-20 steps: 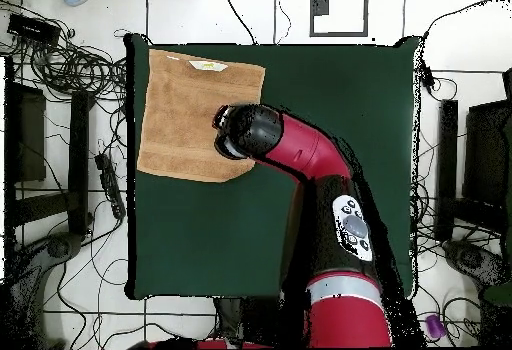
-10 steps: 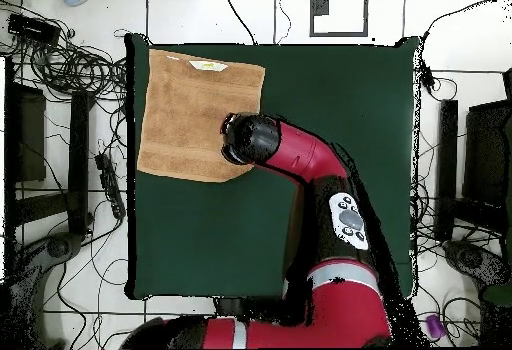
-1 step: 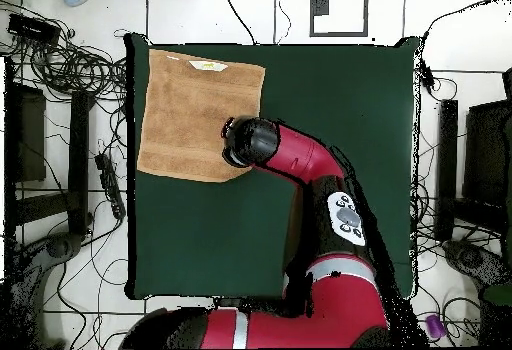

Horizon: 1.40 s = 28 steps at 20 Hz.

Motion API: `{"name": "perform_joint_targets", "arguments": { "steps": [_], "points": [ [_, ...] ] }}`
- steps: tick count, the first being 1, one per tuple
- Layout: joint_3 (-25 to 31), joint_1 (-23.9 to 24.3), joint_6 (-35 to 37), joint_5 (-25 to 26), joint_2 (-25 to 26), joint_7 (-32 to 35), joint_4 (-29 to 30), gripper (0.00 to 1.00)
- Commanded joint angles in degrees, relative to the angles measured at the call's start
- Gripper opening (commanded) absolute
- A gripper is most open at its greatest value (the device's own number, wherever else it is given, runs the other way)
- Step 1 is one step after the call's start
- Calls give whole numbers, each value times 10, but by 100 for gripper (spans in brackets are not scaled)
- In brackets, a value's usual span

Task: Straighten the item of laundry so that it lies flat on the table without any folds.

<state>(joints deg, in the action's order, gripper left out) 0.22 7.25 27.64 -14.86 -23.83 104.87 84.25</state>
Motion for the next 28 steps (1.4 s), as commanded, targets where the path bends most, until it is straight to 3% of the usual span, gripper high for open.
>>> {"name": "perform_joint_targets", "arguments": {
  "steps": [1,12,18,19,25,28],
  "points": [
    [47,-2,-36,5,39,79,42,100],
    [93,15,-87,-10,59,88,70,100],
    [85,-1,-89,-14,60,104,71,100],
    [83,-3,-87,-16,60,104,71,0],
    [76,-14,-102,-31,58,131,74,0],
    [63,-23,-72,-29,58,124,62,0]
  ]
}}
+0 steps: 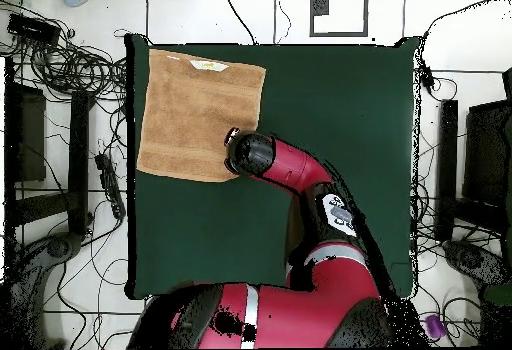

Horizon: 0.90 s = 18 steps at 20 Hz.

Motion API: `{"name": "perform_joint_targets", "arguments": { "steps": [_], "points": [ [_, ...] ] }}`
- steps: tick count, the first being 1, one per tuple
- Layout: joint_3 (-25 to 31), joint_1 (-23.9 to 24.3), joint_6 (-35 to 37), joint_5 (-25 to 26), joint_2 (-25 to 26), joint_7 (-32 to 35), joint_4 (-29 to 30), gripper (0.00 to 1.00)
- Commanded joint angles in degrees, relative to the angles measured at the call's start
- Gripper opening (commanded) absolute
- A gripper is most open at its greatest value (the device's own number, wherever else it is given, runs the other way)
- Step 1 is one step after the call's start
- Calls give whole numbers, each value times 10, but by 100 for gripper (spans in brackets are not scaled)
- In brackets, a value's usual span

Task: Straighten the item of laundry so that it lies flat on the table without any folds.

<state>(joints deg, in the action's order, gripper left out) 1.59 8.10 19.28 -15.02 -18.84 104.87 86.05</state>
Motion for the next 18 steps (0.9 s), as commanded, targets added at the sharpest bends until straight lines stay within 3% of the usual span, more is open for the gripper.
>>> {"name": "perform_joint_targets", "arguments": {
  "steps": [1,10,18],
  "points": [
    [47,-33,11,-28,6,127,45,0],
    [38,-34,-3,-15,6,115,46,0],
    [-15,11,78,71,-47,-2,26,0]
  ]
}}
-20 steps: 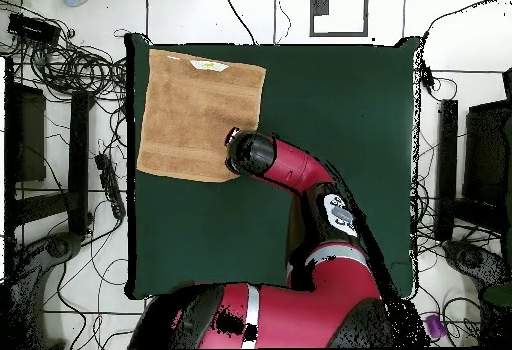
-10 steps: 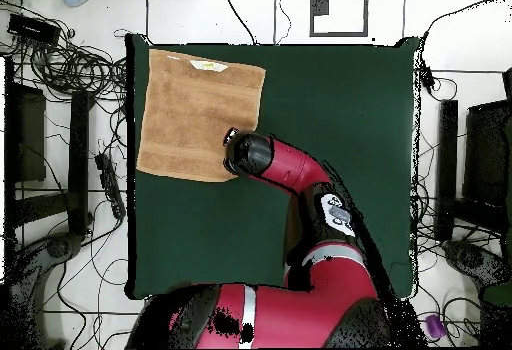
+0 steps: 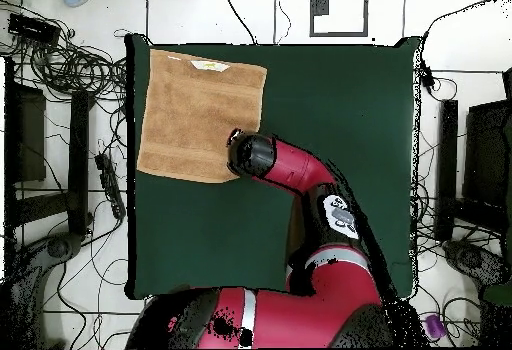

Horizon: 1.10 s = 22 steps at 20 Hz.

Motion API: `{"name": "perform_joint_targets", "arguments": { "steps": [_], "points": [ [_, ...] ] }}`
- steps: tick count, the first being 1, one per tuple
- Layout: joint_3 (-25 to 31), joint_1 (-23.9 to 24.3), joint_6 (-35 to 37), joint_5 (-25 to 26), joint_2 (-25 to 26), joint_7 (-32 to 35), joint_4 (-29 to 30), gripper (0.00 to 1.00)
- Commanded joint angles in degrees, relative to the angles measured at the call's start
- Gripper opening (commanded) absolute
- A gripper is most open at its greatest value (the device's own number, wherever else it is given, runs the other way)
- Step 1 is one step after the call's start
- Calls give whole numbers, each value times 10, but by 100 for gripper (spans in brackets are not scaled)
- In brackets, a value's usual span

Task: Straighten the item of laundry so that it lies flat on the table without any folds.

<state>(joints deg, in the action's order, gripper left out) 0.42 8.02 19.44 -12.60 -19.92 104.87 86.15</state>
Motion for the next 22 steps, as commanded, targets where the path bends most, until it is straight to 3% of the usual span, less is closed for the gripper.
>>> {"name": "perform_joint_targets", "arguments": {
  "steps": [1,12,22],
  "points": [
    [0,22,93,56,-47,-18,23,0],
    [38,88,197,125,-108,-70,13,0],
    [66,113,234,158,-135,-58,17,0]
  ]
}}
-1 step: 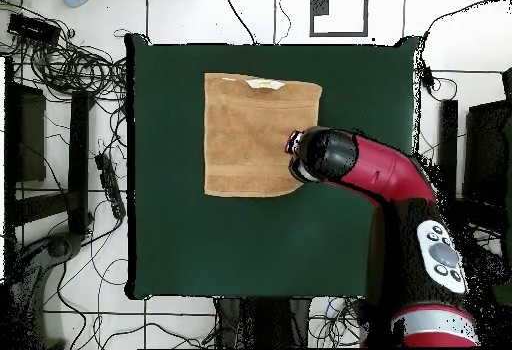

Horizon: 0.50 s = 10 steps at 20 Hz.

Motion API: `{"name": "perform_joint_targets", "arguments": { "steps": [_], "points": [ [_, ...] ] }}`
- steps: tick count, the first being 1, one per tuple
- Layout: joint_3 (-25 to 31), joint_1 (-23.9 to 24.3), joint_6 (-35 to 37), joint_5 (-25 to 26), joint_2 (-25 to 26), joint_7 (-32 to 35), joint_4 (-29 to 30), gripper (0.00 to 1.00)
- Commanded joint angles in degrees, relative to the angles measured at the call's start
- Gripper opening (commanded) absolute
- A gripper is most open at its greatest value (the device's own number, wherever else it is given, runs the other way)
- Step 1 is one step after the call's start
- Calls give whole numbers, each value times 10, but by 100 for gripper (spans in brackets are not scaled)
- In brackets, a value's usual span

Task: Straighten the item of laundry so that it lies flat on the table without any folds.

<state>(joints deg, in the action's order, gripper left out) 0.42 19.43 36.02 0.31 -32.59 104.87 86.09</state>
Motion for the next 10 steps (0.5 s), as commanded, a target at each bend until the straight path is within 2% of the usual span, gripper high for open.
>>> {"name": "perform_joint_targets", "arguments": {
  "steps": [1,5,6,7,10],
  "points": [
    [68,0,68,31,-8,-56,18,0],
    [73,3,45,38,-12,-40,34,0],
    [76,5,37,41,-13,-34,38,100],
    [80,9,15,39,-15,-30,49,100],
    [99,24,7,27,-9,-30,62,100]
  ]
}}
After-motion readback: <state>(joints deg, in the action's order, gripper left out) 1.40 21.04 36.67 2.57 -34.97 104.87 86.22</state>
